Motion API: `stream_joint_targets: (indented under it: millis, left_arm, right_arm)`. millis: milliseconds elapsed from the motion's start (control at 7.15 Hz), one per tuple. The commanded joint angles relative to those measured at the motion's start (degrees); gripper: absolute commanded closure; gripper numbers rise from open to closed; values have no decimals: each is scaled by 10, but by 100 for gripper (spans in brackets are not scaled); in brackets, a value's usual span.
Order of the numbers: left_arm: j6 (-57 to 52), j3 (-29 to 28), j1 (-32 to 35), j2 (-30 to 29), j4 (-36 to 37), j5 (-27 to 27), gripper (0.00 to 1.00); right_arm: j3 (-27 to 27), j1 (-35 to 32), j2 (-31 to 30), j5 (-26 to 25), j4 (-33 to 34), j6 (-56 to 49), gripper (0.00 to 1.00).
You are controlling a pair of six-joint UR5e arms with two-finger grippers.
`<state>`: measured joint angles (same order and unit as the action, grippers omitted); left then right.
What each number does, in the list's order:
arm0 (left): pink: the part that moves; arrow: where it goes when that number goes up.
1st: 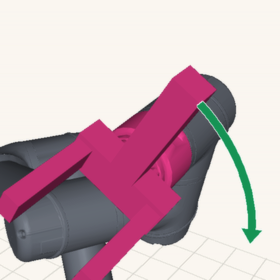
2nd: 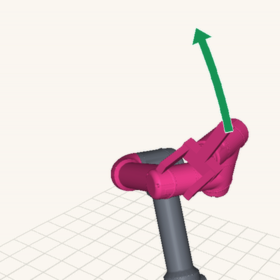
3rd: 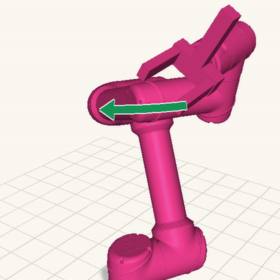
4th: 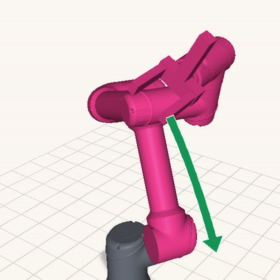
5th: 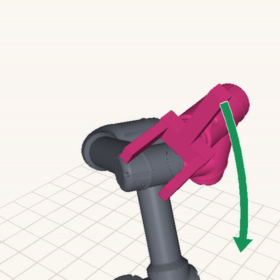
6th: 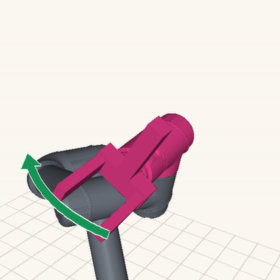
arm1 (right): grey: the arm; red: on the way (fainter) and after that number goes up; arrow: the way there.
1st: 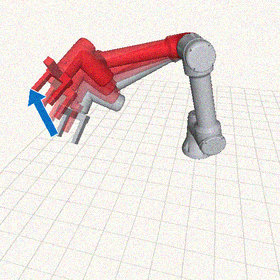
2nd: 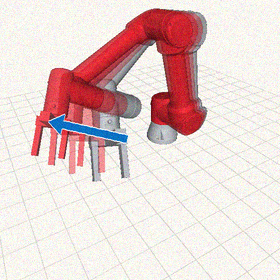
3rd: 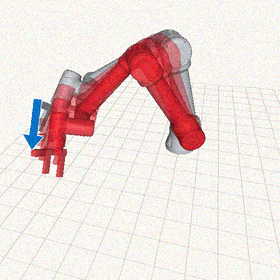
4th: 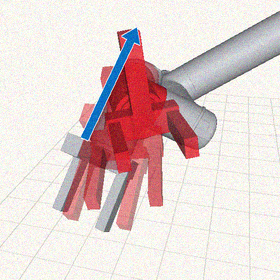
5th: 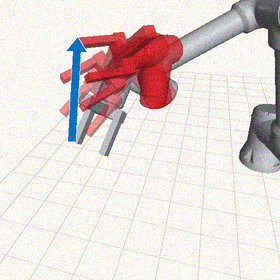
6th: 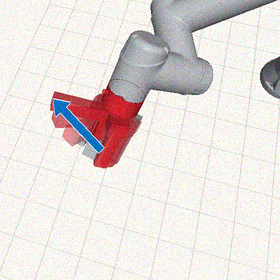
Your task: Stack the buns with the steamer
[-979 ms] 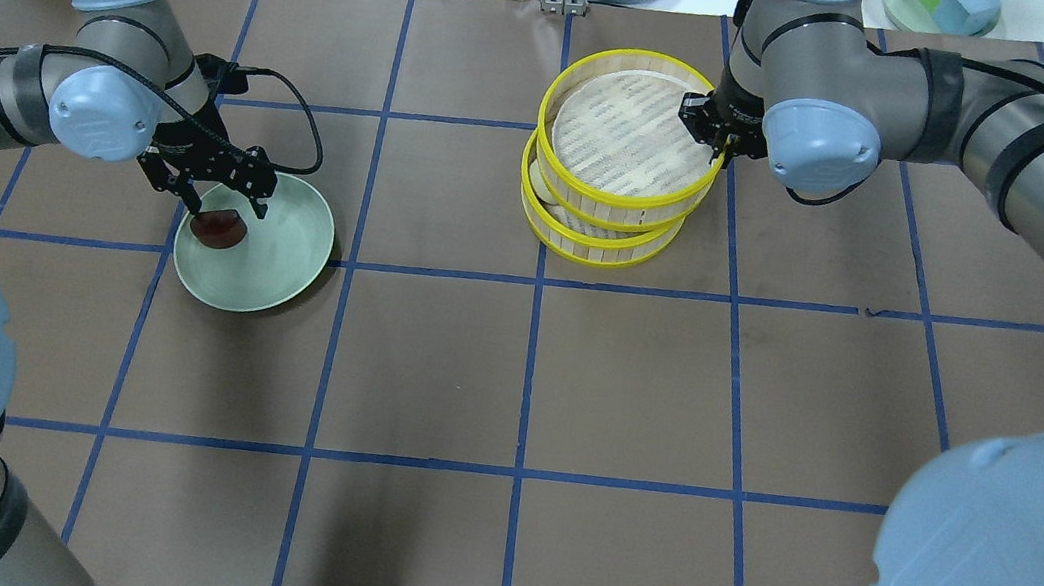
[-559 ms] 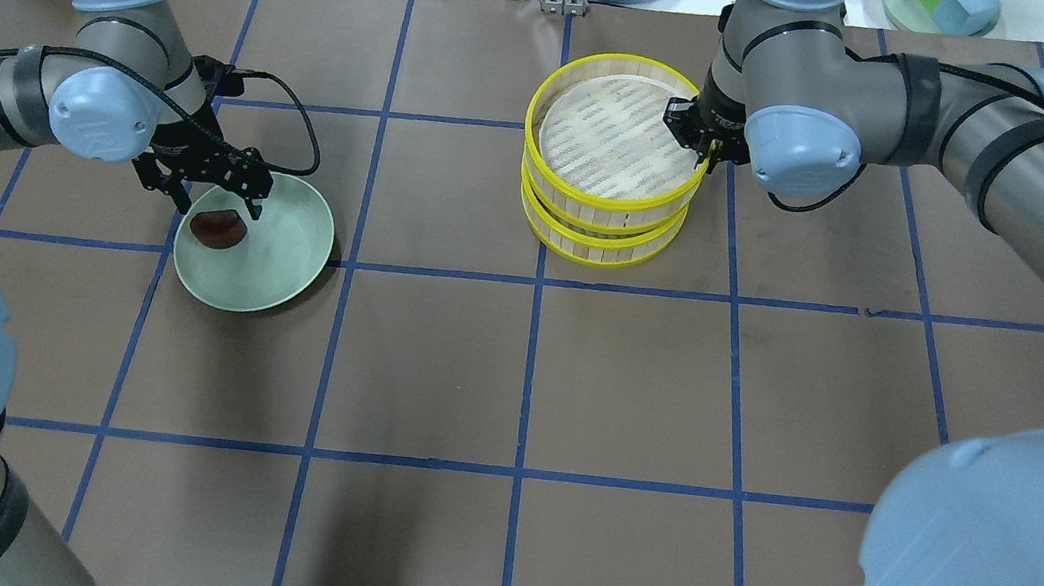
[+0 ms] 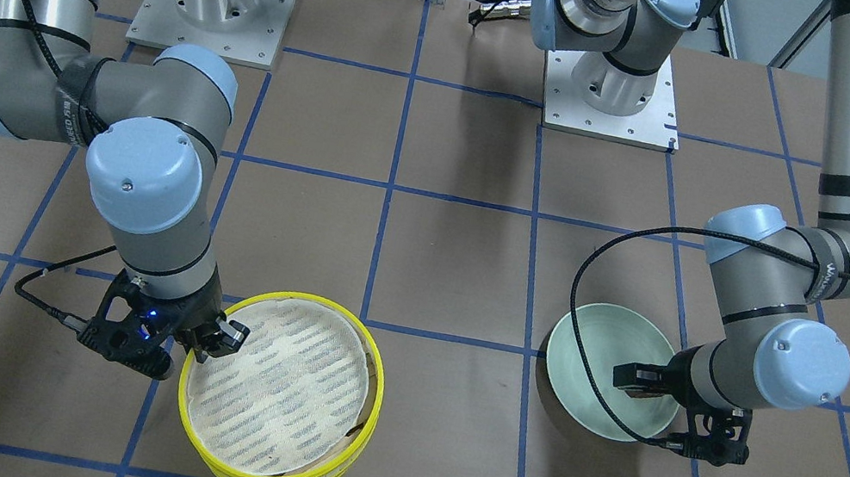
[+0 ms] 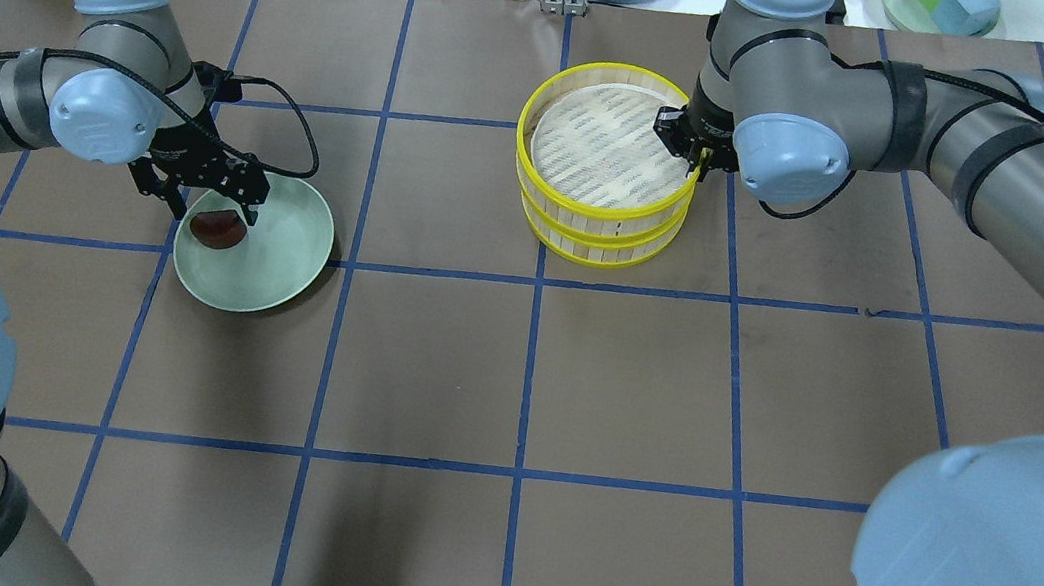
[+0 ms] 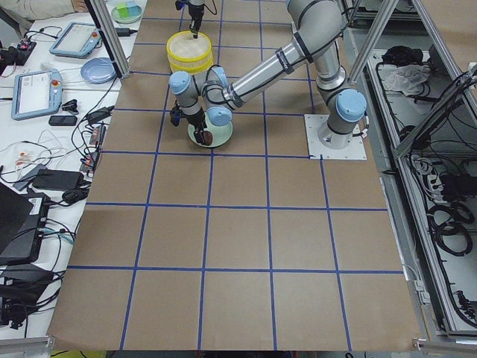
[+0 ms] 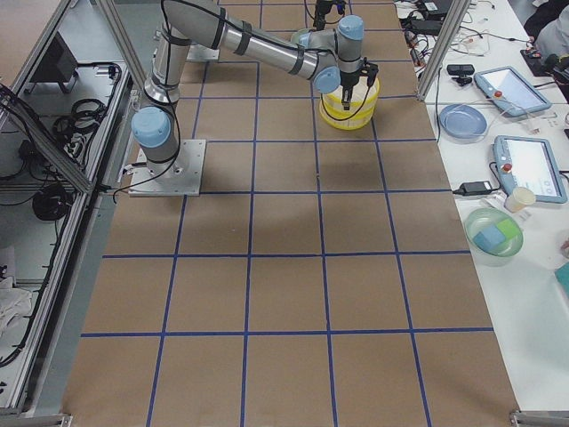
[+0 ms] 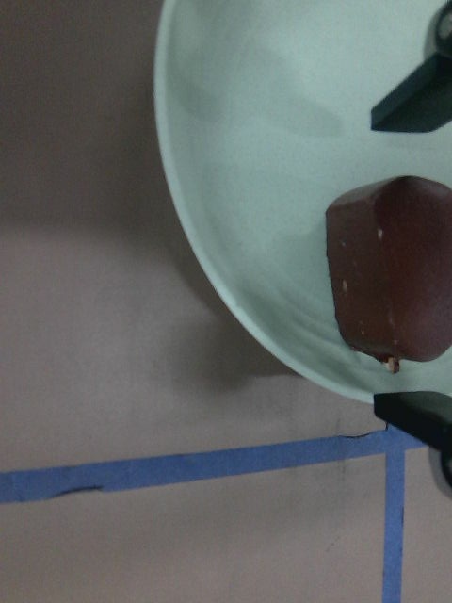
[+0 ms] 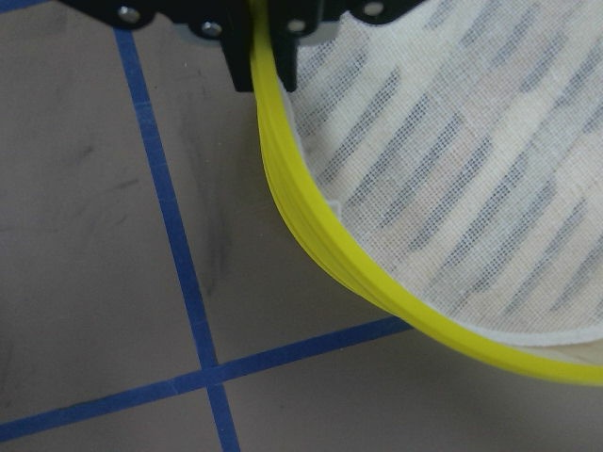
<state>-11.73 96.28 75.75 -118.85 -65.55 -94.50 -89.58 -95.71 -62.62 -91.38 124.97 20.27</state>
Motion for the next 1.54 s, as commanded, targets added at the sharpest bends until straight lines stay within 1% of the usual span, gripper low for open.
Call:
stream_joint_targets:
  millis: [0, 280, 420, 559, 699, 839, 979, 1119, 1259, 1399]
  left_arm:
    - [1, 1, 0, 0, -7, 0, 14]
    - [1, 1, 0, -1, -10, 0, 14]
    - [1, 3, 0, -1, -10, -1, 20]
    - [1, 8, 0, -1, -9, -2, 29]
    - [1, 8, 0, -1, -9, 0, 54]
    - [-9, 8, 0, -1, -9, -2, 84]
    - [-8, 7, 0, -2, -9, -13, 100]
    - [-6, 2, 0, 4, -8, -9, 100]
    - [0, -4, 0, 12, -8, 22, 100]
    - [23, -18, 1, 22, -8, 40, 100]
  right_arm:
    - [-2, 0, -1, 0, 4, -2, 100]
    - [-2, 0, -1, -1, 6, -1, 100]
    - [-2, 1, -3, -3, 6, -1, 100]
    - [-2, 1, -4, -10, 7, -1, 100]
    - [-2, 1, -4, -10, 7, -3, 100]
    - [-2, 1, -4, -10, 5, 1, 100]
    - [-2, 1, -4, -9, 2, 3, 100]
    - [-2, 1, -4, -10, 0, 4, 100]
    - [-2, 1, -4, -11, 0, 5, 100]
    - [-2, 1, -4, -10, 4, 6, 86]
